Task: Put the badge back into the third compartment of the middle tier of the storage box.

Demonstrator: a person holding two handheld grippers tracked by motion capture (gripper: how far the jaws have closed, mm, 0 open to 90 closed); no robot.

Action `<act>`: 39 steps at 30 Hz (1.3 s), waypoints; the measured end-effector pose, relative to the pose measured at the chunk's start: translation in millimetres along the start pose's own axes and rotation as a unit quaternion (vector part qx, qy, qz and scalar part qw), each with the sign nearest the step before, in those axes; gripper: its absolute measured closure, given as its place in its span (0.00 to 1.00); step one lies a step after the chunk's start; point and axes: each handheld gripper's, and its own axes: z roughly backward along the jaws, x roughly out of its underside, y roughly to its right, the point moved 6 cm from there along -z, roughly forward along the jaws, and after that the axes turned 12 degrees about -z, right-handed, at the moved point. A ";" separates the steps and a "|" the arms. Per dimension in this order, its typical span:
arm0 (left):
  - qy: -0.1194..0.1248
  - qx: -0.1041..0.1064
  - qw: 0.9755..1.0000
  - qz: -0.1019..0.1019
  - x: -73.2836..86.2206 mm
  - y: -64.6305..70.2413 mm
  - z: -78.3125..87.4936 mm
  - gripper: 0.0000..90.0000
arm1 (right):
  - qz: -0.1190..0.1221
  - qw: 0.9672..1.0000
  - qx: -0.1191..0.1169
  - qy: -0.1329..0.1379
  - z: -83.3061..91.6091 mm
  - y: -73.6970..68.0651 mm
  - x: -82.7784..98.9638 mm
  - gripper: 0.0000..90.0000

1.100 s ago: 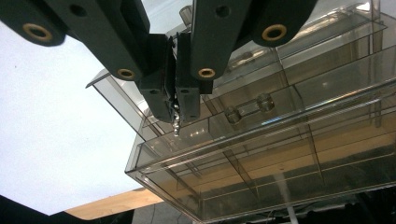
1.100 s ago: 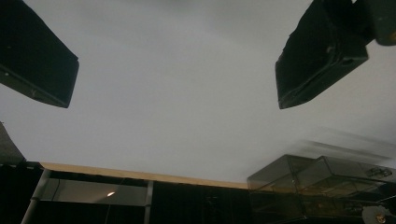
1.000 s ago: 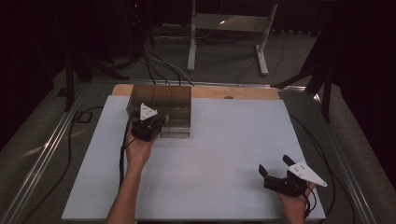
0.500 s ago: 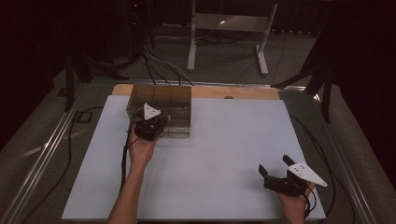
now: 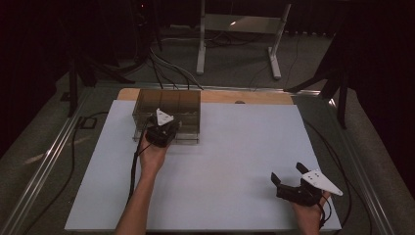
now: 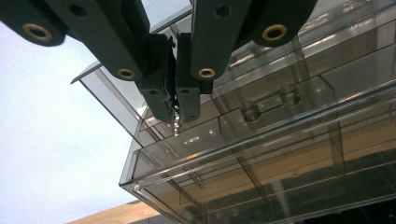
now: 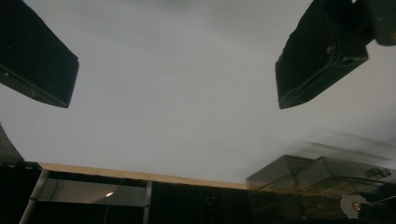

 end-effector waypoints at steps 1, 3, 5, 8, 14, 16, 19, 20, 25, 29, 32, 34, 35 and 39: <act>-0.001 0.000 1.000 0.000 0.2 0.4 -1.3 0.98 | 0.000 1.000 0.000 0.000 -0.1 -0.2 0.0 0.00; -0.004 0.000 1.000 -0.002 0.7 1.2 -3.4 0.98 | 0.000 1.000 0.000 0.000 -0.1 -0.3 0.0 0.00; -0.009 -0.002 1.000 -0.004 1.5 1.9 -6.1 0.98 | 0.001 1.000 -0.001 0.000 0.0 -0.4 0.1 0.00; -0.013 -0.003 1.000 -0.004 2.7 2.1 -9.2 0.98 | 0.001 1.000 -0.001 -0.001 -0.1 -0.4 0.3 0.00; -0.019 -0.003 1.000 -0.003 4.7 1.9 -14.4 0.98 | 0.000 1.000 -0.001 -0.001 0.0 -0.4 0.4 0.00; -0.020 -0.004 1.000 -0.003 4.5 2.0 -15.4 0.98 | 0.000 1.000 -0.002 -0.001 0.1 -0.5 0.3 0.00; -0.022 -0.004 1.000 -0.005 4.1 2.7 -17.6 0.98 | 0.000 1.000 -0.002 -0.001 0.0 -0.6 0.4 0.00; -0.024 -0.004 1.000 -0.007 4.1 2.9 -18.5 0.98 | 0.001 1.000 -0.002 -0.001 -0.1 -0.6 0.5 0.00; -0.036 -0.008 0.999 -0.013 6.6 4.1 -25.1 0.98 | 0.001 1.000 -0.002 -0.001 0.1 -0.8 0.4 0.00; -0.042 -0.008 0.999 -0.016 8.8 6.0 -29.1 0.98 | 0.000 1.000 -0.001 0.000 0.6 0.0 0.1 0.00; -0.042 -0.006 0.999 -0.014 9.1 7.4 -30.1 0.98 | 0.000 1.000 -0.001 0.000 0.8 0.0 0.1 0.00; -0.039 0.002 0.999 -0.015 8.4 9.9 -30.5 0.97 | 0.000 1.000 -0.001 0.000 0.8 -0.1 0.1 0.00; -0.038 0.006 0.999 -0.015 8.2 11.2 -30.4 0.96 | 0.000 1.000 -0.001 0.000 0.8 -0.1 0.2 0.00; -0.029 0.023 0.999 -0.010 7.2 14.9 -29.9 0.84 | 0.001 1.000 -0.001 0.000 0.8 -0.1 0.2 0.00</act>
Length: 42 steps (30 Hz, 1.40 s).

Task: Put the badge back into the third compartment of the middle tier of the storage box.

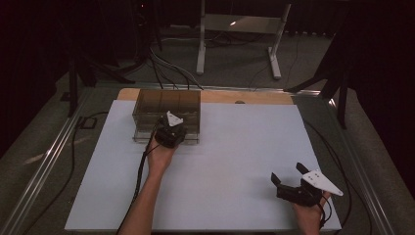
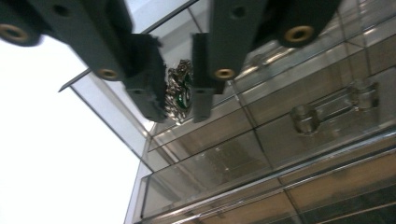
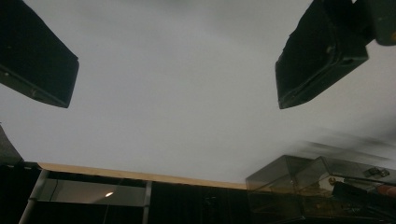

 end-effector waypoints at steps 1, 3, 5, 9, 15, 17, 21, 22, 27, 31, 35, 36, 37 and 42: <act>0.006 0.005 1.000 0.007 -0.3 -0.1 0.2 0.81 | 0.000 1.000 0.000 0.000 0.0 0.0 0.0 0.00; 0.009 0.007 1.000 0.012 -0.3 -0.7 0.4 0.77 | 0.000 1.000 0.000 0.000 0.2 0.0 0.0 0.00; 0.011 0.005 1.000 0.014 -0.3 -1.3 0.9 0.70 | 0.000 1.000 0.000 0.000 0.2 0.1 0.0 0.00; 0.015 -0.010 0.999 0.034 -0.3 -6.6 3.8 0.54 | -0.001 1.000 0.000 0.000 0.3 0.2 0.0 0.00; 0.033 -0.028 0.997 0.066 1.0 -16.5 13.2 0.33 | 0.000 1.000 0.001 0.000 0.5 0.5 0.2 0.00; 0.043 -0.029 0.995 0.081 2.1 -19.6 17.9 0.29 | 0.000 1.000 0.001 0.000 0.5 0.5 0.2 0.00; 0.053 -0.034 0.993 0.097 5.9 -25.2 27.7 0.21 | 0.000 1.000 0.001 0.000 0.7 0.4 0.3 0.00; 0.055 -0.033 0.993 0.101 7.0 -26.4 30.1 0.19 | 0.000 1.000 0.001 0.000 0.6 0.4 0.4 0.00; 0.068 -0.024 0.992 0.108 14.0 -32.4 44.5 0.11 | 0.000 1.000 0.002 0.000 0.6 0.2 0.6 0.00; 0.069 -0.018 0.992 0.102 22.8 -36.2 55.7 0.03 | -0.001 1.000 0.002 -0.001 0.5 0.3 0.9 0.00; 0.071 -0.022 0.993 0.096 32.6 -39.0 67.0 0.02 | 0.001 1.000 0.002 -0.001 0.4 -0.3 1.1 0.00; 0.073 -0.021 0.992 0.097 35.2 -39.4 69.5 0.02 | 0.000 1.000 0.002 -0.001 0.5 -0.4 1.1 0.00; 0.072 -0.024 0.993 0.094 38.9 -40.2 72.7 0.02 | 0.001 1.000 0.002 -0.001 0.5 -0.3 1.2 0.00; 0.080 -0.031 0.992 0.090 51.5 -41.2 83.2 0.02 | 0.001 1.000 0.002 -0.003 0.3 -0.5 1.8 0.00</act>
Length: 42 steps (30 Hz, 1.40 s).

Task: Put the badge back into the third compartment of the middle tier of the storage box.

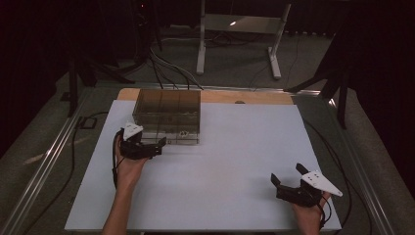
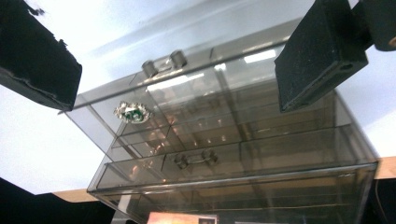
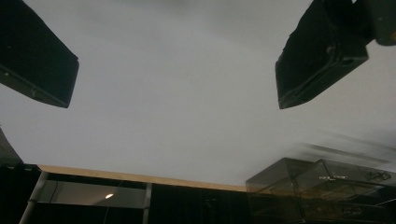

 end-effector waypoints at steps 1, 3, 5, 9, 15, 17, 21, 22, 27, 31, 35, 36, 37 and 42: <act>0.003 0.000 1.000 0.000 1.9 -0.6 2.4 0.02 | 0.000 1.000 0.000 0.000 0.0 0.0 0.1 0.00; 0.006 -0.002 1.000 -0.004 5.6 -2.0 7.1 0.02 | 0.000 1.000 0.000 -0.001 -0.2 -0.2 0.3 0.00; 0.009 -0.007 1.000 -0.010 9.6 -2.9 12.0 0.02 | 0.000 1.000 -0.001 -0.002 -0.4 -0.4 0.6 0.00; 0.011 -0.011 1.000 -0.013 16.6 -3.4 18.9 0.02 | 0.000 1.000 0.000 -0.002 -0.5 -0.9 0.9 0.00; 0.018 -0.013 1.000 -0.022 28.7 -0.3 29.0 0.02 | 0.001 1.000 -0.002 -0.003 -0.9 -1.5 1.5 0.00; 0.018 -0.017 0.999 -0.025 32.5 0.0 31.7 0.02 | 0.002 1.000 -0.002 -0.004 -1.0 -1.9 1.7 0.00; 0.027 -0.031 0.999 -0.024 40.7 2.3 39.0 0.02 | 0.005 1.000 -0.004 -0.005 -1.3 -3.0 2.1 0.00; 0.029 -0.032 0.999 -0.025 42.3 2.8 40.4 0.02 | 0.005 1.000 -0.005 -0.006 -1.4 -3.5 2.3 0.00; 0.042 -0.043 0.998 -0.032 48.1 1.9 47.7 0.02 | 0.009 1.000 -0.014 -0.012 -2.6 -6.5 3.7 0.00; 0.049 -0.051 0.997 -0.035 52.3 1.5 52.4 0.02 | 0.016 1.000 -0.020 -0.017 -3.9 -9.3 4.9 0.00; 0.057 -0.052 0.996 -0.038 56.8 1.8 57.2 0.02 | 0.018 0.999 -0.024 -0.019 -4.1 -10.8 5.3 0.00; 0.058 -0.048 0.996 -0.037 58.3 2.3 58.1 0.02 | 0.018 0.999 -0.025 -0.019 -3.9 -11.1 5.2 0.00; 0.057 -0.042 0.997 -0.035 60.3 3.0 59.0 0.02 | 0.019 0.999 -0.026 -0.019 -3.7 -11.4 4.9 0.00; 0.060 -0.042 0.997 -0.036 67.4 4.8 64.3 0.02 | 0.021 0.999 -0.028 -0.018 -3.8 -12.6 4.3 0.00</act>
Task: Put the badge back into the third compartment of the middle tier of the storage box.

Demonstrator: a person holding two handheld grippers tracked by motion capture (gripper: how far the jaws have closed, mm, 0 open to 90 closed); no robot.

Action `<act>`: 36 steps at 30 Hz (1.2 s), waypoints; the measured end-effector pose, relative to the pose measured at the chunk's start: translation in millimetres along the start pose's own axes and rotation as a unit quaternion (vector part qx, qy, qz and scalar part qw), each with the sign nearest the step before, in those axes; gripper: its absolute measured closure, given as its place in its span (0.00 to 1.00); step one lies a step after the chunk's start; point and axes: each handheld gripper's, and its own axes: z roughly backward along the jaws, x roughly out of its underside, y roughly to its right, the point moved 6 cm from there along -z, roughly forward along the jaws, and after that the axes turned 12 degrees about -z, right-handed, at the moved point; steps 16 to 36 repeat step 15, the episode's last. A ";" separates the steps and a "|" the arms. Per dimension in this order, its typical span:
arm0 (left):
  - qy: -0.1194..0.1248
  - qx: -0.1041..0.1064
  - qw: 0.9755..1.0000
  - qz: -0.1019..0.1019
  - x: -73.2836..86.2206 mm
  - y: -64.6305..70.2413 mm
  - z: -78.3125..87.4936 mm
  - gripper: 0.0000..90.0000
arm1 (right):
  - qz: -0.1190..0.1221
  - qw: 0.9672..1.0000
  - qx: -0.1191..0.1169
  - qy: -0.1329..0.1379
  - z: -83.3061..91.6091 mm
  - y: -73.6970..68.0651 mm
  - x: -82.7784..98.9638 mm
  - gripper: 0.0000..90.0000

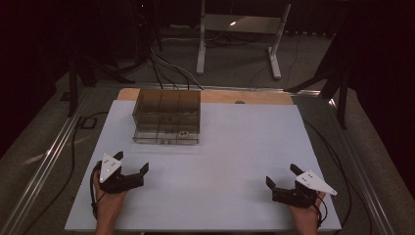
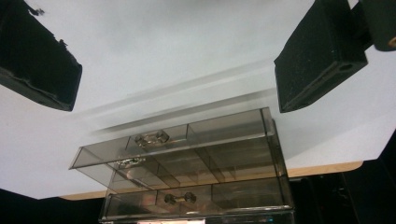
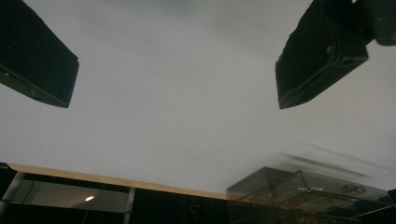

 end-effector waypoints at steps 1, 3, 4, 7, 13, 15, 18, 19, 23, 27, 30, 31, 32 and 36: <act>0.000 -0.002 1.000 0.000 0.7 0.2 1.1 0.02 | 0.001 1.000 0.000 0.000 -0.2 -0.4 -0.1 0.00; -0.005 -0.010 1.000 -0.009 1.6 0.4 3.5 0.02 | 0.003 1.000 -0.001 -0.001 -0.3 -1.4 -0.2 0.00; -0.004 -0.014 1.000 -0.013 1.4 0.4 5.1 0.02 | 0.004 1.000 -0.001 -0.001 -0.3 -1.5 -0.2 0.00; 0.000 -0.016 1.000 -0.011 1.4 0.6 7.6 0.02 | 0.004 1.000 -0.002 -0.001 -0.5 -1.3 -0.3 0.00; -0.005 -0.016 1.000 0.001 3.0 1.1 3.2 0.02 | 0.004 1.000 0.003 -0.008 -4.8 1.2 1.0 0.00; -0.010 -0.018 1.000 0.007 4.4 0.9 1.1 0.02 | 0.006 1.000 0.008 -0.014 -6.7 2.4 2.1 0.00; -0.010 -0.018 1.000 0.007 4.4 0.9 1.1 0.02 | 0.006 1.000 0.008 -0.014 -6.7 2.4 2.1 0.00; -0.010 -0.018 1.000 0.007 4.4 0.9 1.1 0.02 | 0.006 1.000 0.008 -0.014 -6.7 2.4 2.1 0.00; -0.010 -0.018 1.000 0.007 4.4 0.9 1.1 0.02 | 0.006 1.000 0.008 -0.014 -6.7 2.4 2.1 0.00; -0.010 -0.018 1.000 0.007 4.4 0.9 1.1 0.02 | 0.006 1.000 0.008 -0.014 -6.7 2.4 2.1 0.00; -0.010 -0.018 1.000 0.007 4.4 0.9 1.1 0.02 | 0.006 1.000 0.008 -0.014 -6.7 2.4 2.1 0.00; -0.010 -0.018 1.000 0.007 4.4 0.9 1.1 0.02 | 0.006 1.000 0.008 -0.014 -6.7 2.4 2.1 0.00; -0.010 -0.018 1.000 0.007 4.4 0.9 1.1 0.02 | 0.006 1.000 0.008 -0.014 -6.7 2.4 2.1 0.00; -0.010 -0.018 1.000 0.007 4.4 0.9 1.1 0.02 | 0.006 1.000 0.008 -0.014 -6.7 2.4 2.1 0.00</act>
